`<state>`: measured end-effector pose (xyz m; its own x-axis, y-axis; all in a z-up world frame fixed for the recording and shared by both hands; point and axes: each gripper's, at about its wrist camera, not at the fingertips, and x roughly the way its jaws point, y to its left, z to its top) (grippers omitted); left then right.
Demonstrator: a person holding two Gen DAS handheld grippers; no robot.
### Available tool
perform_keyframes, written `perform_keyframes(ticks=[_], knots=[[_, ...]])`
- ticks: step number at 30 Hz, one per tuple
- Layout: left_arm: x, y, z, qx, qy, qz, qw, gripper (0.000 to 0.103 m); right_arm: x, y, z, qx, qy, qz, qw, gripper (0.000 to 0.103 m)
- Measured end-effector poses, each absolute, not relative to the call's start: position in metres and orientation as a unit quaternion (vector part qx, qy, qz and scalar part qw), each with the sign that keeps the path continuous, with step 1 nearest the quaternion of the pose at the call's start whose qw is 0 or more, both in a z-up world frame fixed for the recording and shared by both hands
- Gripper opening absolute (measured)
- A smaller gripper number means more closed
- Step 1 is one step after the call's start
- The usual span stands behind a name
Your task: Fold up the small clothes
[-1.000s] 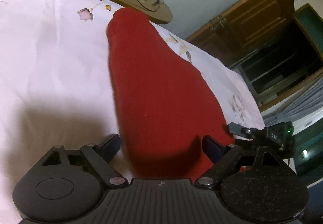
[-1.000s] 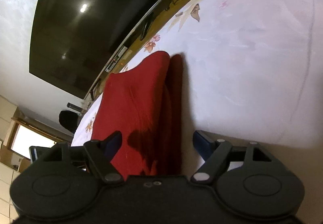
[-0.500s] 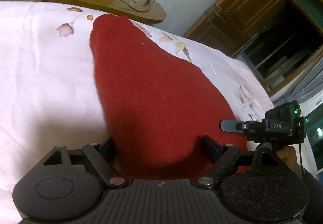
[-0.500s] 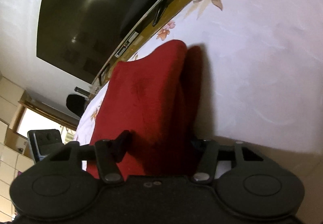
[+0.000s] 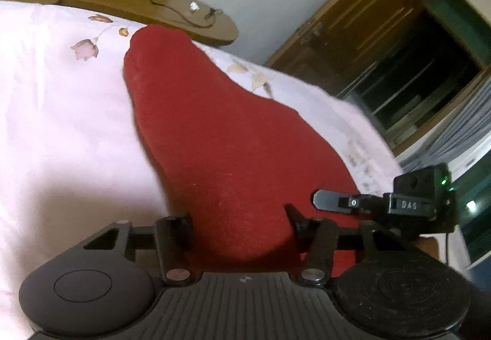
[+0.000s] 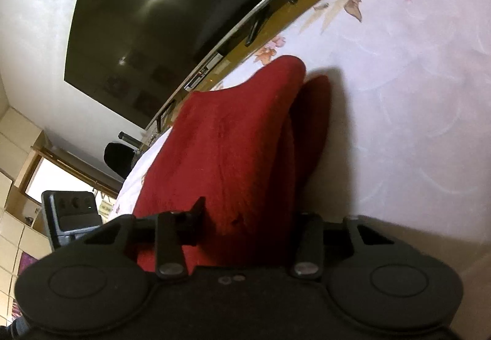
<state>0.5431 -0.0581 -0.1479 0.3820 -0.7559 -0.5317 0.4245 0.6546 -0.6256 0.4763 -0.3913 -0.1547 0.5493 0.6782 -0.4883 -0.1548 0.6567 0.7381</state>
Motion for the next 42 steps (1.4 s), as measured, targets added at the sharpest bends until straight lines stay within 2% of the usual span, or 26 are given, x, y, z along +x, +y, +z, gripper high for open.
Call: perform_keyframes(ticks=[6,15,22,26,27,29,31,35,37,39,42], knots=[[0.53,-0.031,-0.125,-0.219,0.39,-0.384,0.808,0.048,0.468,-0.373,-0.117,0.304,0.38,0.269,0.831,0.04],[0.504,0.078,-0.086,-0.222,0.369,-0.37,0.824,0.048,0.464,-0.279,-0.07,0.271,0.369,0.297,0.838,0.041],[0.486,0.194,-0.096,-0.237,0.388,-0.321,0.831,0.049,0.473,-0.183,-0.099,0.322,0.388,0.323,0.801,0.041],[0.481,0.239,-0.124,-0.239,0.412,-0.286,0.831,0.049,0.484,-0.135,-0.13,0.335,0.416,0.33,0.779,0.041],[0.482,0.248,-0.139,-0.239,0.43,-0.257,0.832,0.059,0.487,-0.127,-0.14,0.33,0.423,0.324,0.779,0.043],[0.476,0.264,-0.159,-0.289,0.413,-0.253,0.826,0.06,0.49,-0.116,-0.166,0.33,0.455,0.284,0.777,0.044],[0.469,0.272,-0.16,-0.307,0.402,-0.247,0.826,0.062,0.488,-0.121,-0.173,0.352,0.435,0.289,0.777,0.044],[0.453,0.292,-0.138,-0.275,0.375,-0.205,0.861,0.07,0.482,-0.13,-0.148,0.293,0.426,0.262,0.815,0.063],[0.453,0.302,-0.118,-0.264,0.344,-0.179,0.883,0.07,0.482,-0.142,-0.129,0.267,0.405,0.241,0.841,0.062],[0.457,0.297,-0.098,-0.258,0.312,-0.184,0.896,0.07,0.48,-0.145,-0.113,0.242,0.373,0.225,0.867,0.044],[0.483,0.265,-0.079,-0.231,0.297,-0.214,0.901,0.07,0.491,-0.125,-0.091,0.207,0.343,0.231,0.886,0.037]])
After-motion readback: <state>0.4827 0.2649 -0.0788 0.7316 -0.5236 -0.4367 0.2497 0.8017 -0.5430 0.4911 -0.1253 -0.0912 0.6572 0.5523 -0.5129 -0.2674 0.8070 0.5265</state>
